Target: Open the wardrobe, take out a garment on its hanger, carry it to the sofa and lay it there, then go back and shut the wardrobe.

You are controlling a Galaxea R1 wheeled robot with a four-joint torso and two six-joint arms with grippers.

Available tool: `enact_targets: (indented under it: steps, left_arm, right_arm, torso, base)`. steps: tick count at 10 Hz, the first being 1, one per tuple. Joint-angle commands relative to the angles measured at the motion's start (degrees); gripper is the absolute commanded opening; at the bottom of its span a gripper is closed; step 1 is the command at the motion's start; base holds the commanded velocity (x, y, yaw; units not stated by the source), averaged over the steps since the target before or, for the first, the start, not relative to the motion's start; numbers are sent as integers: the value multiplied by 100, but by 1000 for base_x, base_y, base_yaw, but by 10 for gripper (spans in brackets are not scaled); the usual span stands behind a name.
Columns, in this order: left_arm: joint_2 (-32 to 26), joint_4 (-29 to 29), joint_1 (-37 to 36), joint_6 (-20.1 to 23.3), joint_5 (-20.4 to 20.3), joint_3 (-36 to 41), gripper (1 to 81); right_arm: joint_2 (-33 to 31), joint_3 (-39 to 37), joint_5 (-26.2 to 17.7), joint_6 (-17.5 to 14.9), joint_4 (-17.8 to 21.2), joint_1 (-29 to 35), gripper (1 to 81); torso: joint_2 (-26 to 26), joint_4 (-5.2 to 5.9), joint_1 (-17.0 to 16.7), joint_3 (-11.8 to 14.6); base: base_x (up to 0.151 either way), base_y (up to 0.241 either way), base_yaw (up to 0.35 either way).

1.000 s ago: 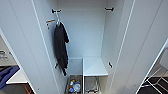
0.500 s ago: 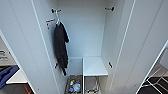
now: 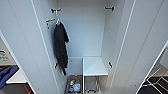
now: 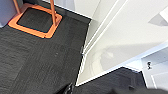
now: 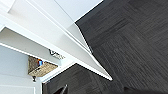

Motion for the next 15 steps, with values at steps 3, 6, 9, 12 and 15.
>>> enact_targets:
  steps: [3,6,9,12,15]
  left_arm:
    - [-327,-138,-2072,-863,1961,-340,811]
    - [-47,-173,-2635,-863,2463,-435,811]
    - [604,-253,-2943,-881,2964,-805,811]
    - [1291,-235,-2883,-907,2973,-814,811]
    - [2194,-148,-2584,-898,2973,-972,811]
  right_arm:
    - [-616,-115,-4,1326,-28,1331,811]
    - [-670,237,-92,1951,-19,2114,811]
    - [-55,227,-312,2198,-19,2702,811]
    - [1001,412,-347,2189,-274,2485,811]
    - [1808,184,-294,2180,-774,1887,811]
  torso:
    - [5,0,2,-2]
    - [9,0,7,-4]
    - [11,0,9,-9]
    - [15,0,13,-13]
    - [18,0,15,-15]
  base:
    - [0,0,0]
    - [0,0,0]
    - [0,0,0]
    - [0,0,0]
    - [0,0,0]
